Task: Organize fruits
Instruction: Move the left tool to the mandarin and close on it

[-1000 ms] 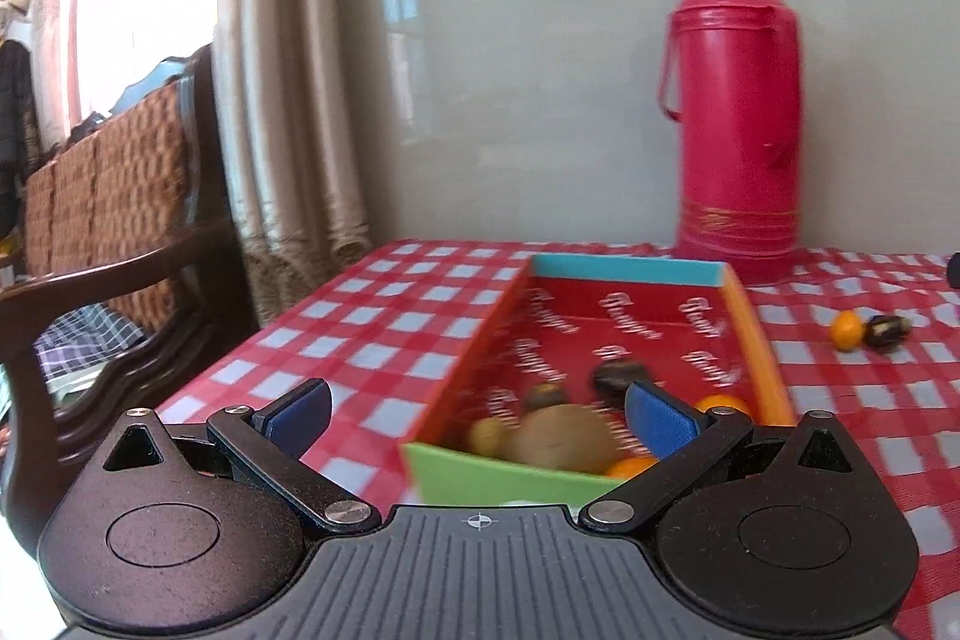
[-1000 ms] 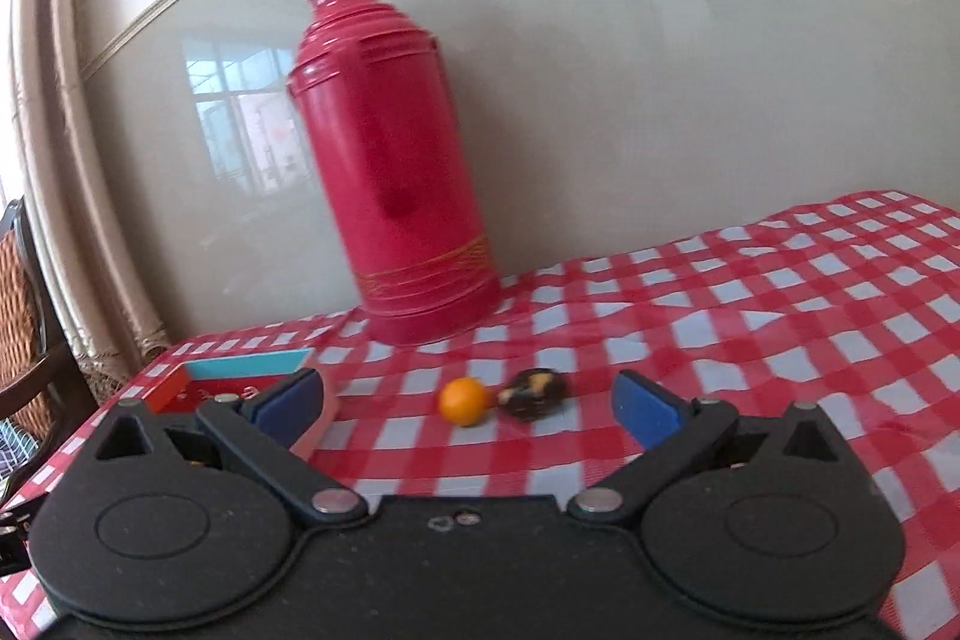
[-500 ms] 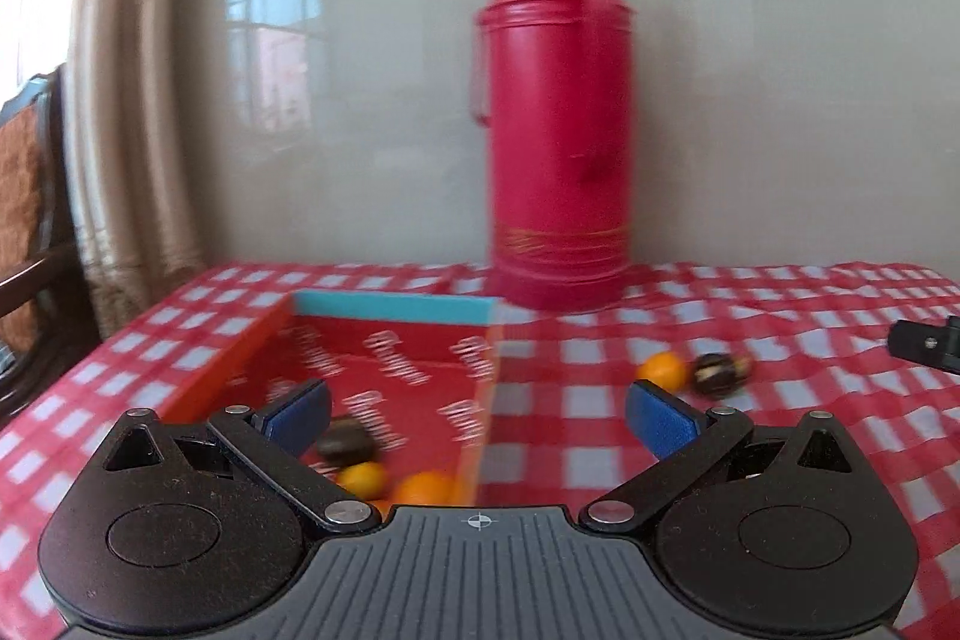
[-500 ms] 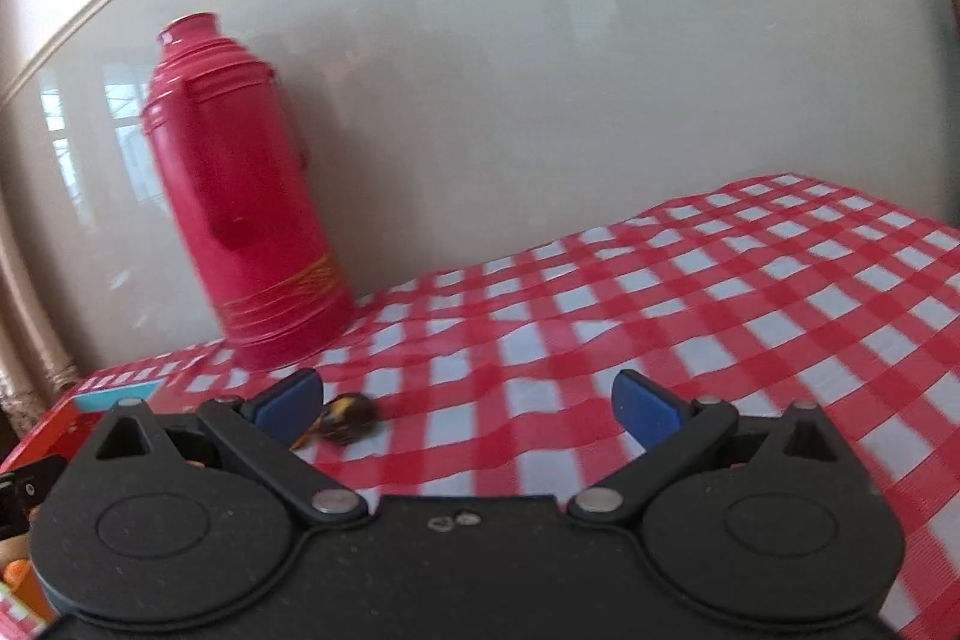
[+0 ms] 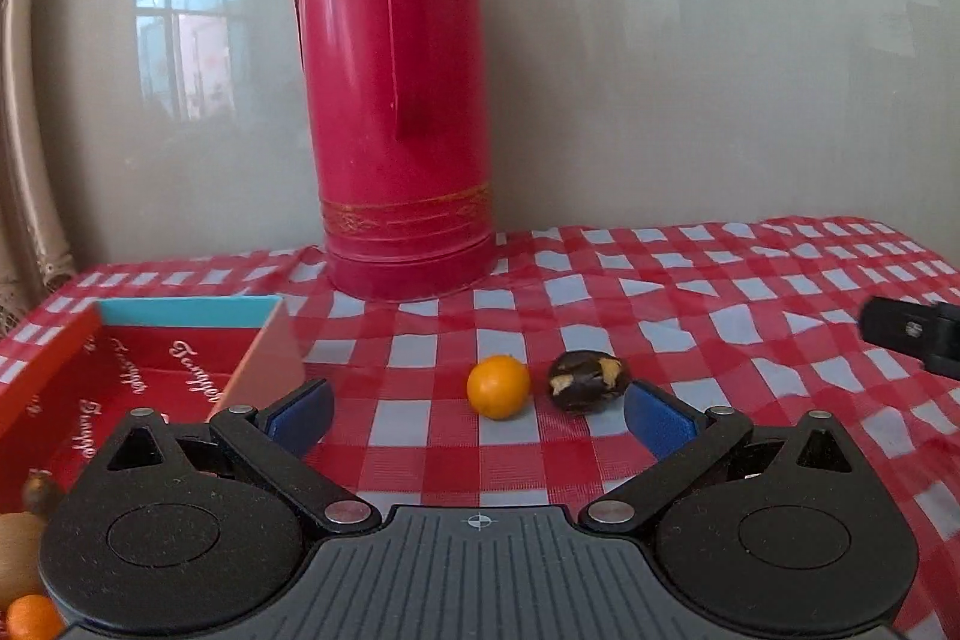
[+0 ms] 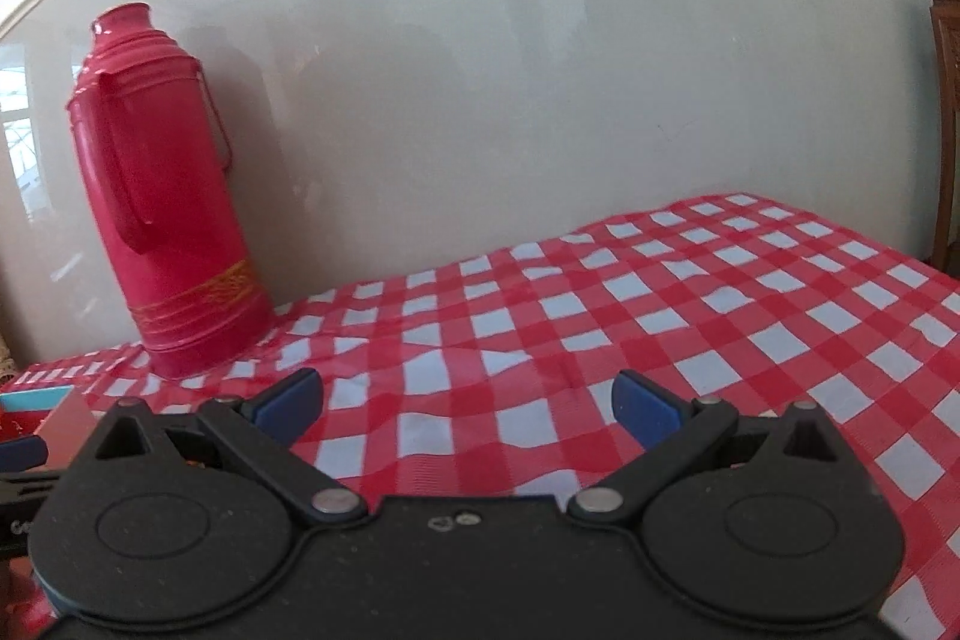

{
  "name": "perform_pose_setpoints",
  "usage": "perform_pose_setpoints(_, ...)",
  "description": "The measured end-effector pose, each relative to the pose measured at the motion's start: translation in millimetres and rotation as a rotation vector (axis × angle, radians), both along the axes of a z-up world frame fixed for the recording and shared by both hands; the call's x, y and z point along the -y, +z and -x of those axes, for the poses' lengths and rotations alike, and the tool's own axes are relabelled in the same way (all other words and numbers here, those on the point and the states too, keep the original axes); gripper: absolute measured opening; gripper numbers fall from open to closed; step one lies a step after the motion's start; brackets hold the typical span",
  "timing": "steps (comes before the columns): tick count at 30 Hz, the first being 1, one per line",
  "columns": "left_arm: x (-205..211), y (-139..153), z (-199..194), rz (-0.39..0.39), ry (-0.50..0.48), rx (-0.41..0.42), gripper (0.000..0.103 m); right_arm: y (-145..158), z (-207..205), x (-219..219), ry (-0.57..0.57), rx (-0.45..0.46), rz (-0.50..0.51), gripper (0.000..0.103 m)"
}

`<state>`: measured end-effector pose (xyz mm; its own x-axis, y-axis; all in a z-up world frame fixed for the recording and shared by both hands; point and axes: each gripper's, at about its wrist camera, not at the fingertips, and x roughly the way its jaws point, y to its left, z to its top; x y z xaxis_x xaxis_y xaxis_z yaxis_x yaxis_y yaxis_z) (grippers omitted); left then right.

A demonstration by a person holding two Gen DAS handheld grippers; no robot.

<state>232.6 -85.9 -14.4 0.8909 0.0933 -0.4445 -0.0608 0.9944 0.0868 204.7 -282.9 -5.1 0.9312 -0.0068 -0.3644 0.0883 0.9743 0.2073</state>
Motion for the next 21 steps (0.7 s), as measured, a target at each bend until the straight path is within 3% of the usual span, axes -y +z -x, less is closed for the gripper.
perform_pose_setpoints(2,-1,-6,-12,-0.005,0.008,-0.034,0.082,-2,-3,3,-0.006,-0.009,0.005,0.097)
perform_pose_setpoints(3,-4,-8,-16,0.017,0.010,-0.045,0.080,-3,-5,4,-0.009,-0.013,0.008,0.097)
perform_pose_setpoints(14,-2,-23,-49,0.043,0.013,-0.084,0.080,-9,-45,-6,0.022,-0.074,-0.006,0.097)
perform_pose_setpoints(18,-4,-25,-61,0.057,0.012,-0.105,0.067,-9,-47,-6,0.022,-0.072,-0.006,0.097)
perform_pose_setpoints(21,-4,-28,-70,0.068,0.015,-0.137,0.064,-9,-48,-2,0.015,-0.079,-0.015,0.097)
